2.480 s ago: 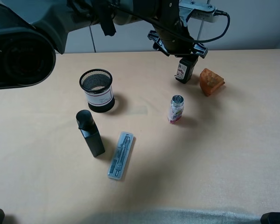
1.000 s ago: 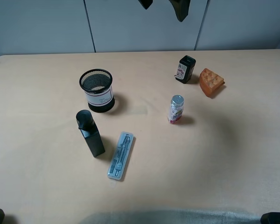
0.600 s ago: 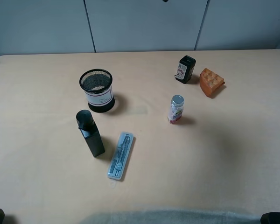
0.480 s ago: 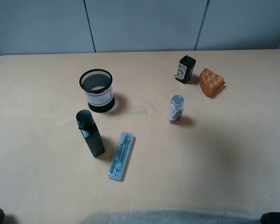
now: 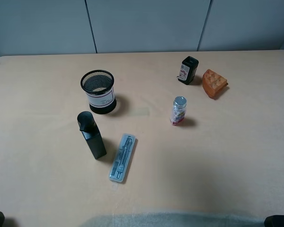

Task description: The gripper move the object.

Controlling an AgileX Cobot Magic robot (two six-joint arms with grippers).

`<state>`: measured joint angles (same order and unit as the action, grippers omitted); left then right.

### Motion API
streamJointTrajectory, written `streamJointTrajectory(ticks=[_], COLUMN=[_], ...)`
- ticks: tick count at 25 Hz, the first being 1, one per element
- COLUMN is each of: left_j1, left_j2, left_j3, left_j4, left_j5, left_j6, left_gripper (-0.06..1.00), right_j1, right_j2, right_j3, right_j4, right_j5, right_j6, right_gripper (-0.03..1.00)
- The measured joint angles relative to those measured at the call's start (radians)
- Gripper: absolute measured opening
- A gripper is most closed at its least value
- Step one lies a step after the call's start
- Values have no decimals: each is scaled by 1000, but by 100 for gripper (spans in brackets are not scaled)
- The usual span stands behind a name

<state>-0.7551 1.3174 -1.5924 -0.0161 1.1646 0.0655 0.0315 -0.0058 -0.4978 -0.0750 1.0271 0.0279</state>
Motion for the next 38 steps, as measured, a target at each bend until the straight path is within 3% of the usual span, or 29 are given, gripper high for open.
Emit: streamJointTrajectory(ticks=[11,21,29,38], left_j1=[0,7,201,406], left_j2=[-464,-795,-981,-1133], left_j3=[321,510,652,850], left_j4=[22,40,114,130], left_j5=[1,1,0,-53], left_j6=[1,1,2,3], left_gripper=[79,79,79,79], right_j1=[0,0,0,0], right_j2=[0,0,0,0], right_j3=[0,0,0,0], right_j4=[0,0,0,0], right_j5=[0,0,0,0], right_j6=[0,0,0,0], right_gripper=[69,69,69,69])
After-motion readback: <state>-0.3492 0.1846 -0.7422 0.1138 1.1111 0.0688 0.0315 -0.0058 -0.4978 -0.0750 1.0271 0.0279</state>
